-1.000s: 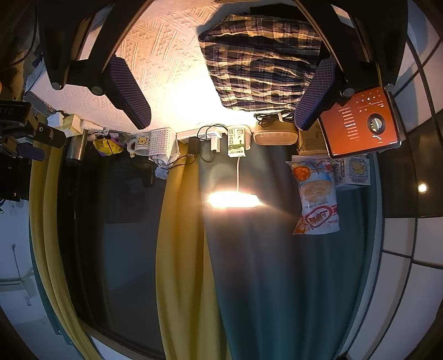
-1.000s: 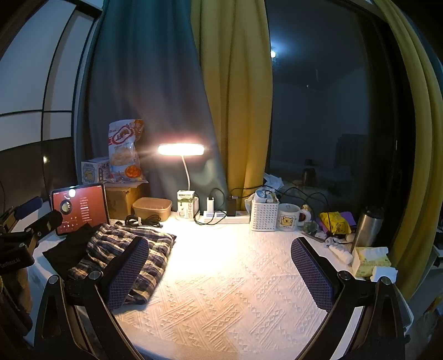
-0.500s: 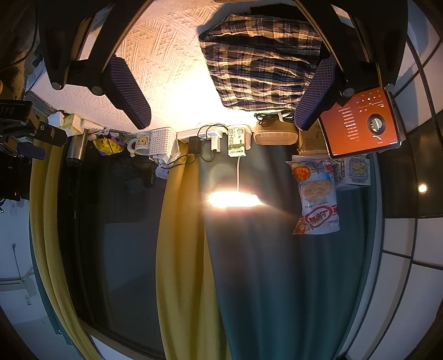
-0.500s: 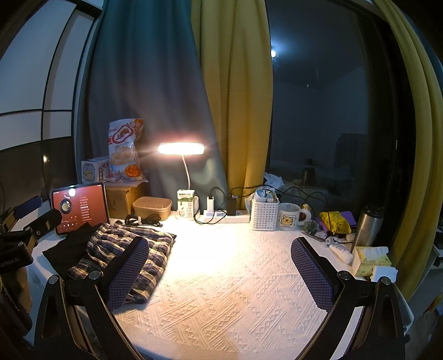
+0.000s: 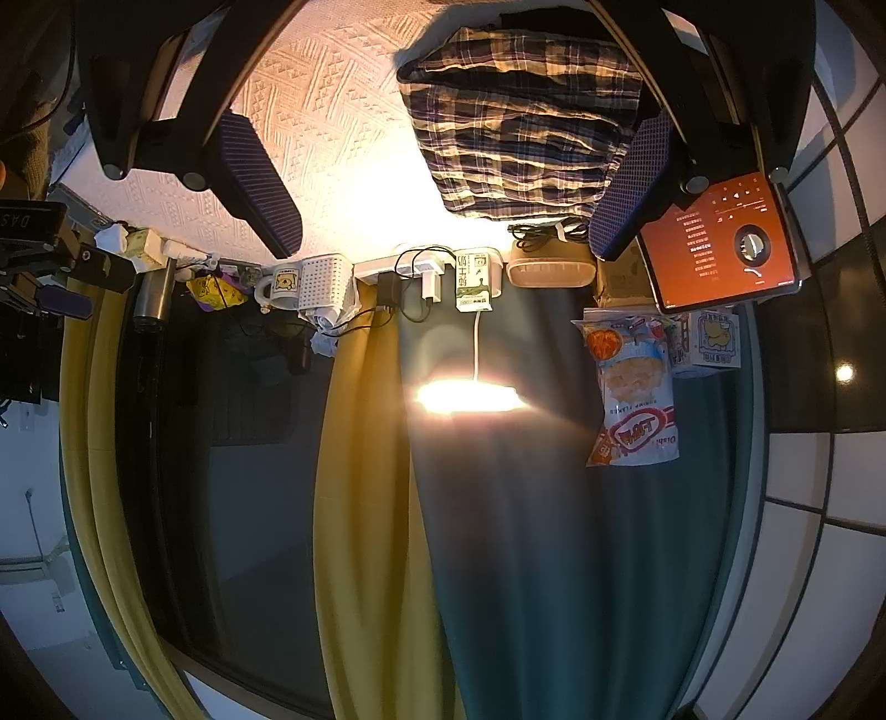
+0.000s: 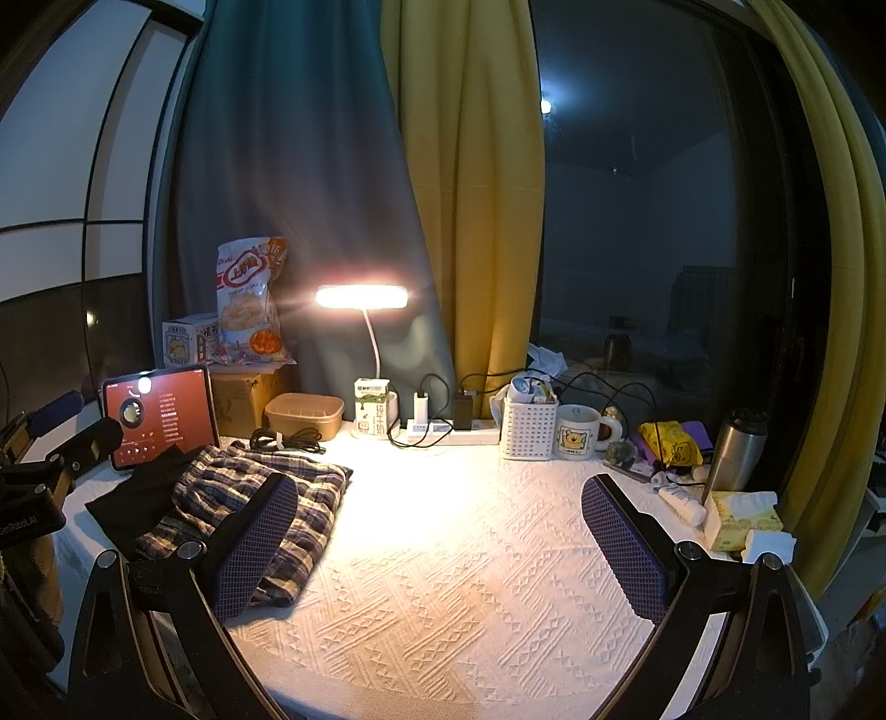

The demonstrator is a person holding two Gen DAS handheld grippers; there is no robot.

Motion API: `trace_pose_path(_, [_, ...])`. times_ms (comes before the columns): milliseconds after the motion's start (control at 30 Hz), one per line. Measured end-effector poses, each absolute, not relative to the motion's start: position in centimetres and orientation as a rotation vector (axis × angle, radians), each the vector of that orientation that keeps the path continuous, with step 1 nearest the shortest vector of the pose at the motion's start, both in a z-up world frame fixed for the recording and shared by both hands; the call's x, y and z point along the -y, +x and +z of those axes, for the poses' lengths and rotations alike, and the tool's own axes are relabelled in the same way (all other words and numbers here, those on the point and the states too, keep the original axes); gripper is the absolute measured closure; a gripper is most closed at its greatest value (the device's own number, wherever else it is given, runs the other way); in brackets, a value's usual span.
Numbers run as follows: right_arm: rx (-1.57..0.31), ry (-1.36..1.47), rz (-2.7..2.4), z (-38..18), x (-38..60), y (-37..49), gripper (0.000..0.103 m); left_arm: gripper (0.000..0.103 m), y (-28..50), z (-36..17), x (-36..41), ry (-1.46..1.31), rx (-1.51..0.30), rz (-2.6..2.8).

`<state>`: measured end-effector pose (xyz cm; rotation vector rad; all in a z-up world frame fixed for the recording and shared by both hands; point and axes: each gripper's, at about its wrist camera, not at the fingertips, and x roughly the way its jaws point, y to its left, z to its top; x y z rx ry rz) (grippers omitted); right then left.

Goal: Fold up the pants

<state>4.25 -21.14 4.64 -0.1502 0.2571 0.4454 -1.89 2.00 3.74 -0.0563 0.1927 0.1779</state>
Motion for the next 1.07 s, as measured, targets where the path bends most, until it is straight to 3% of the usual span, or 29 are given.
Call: trace_pose_path(1067, [-0.278,-0.162,0.436,4.18,20.68,4.5,0.0,0.001,-2.0,3.56,-2.25,-0.059,-0.181,0.147])
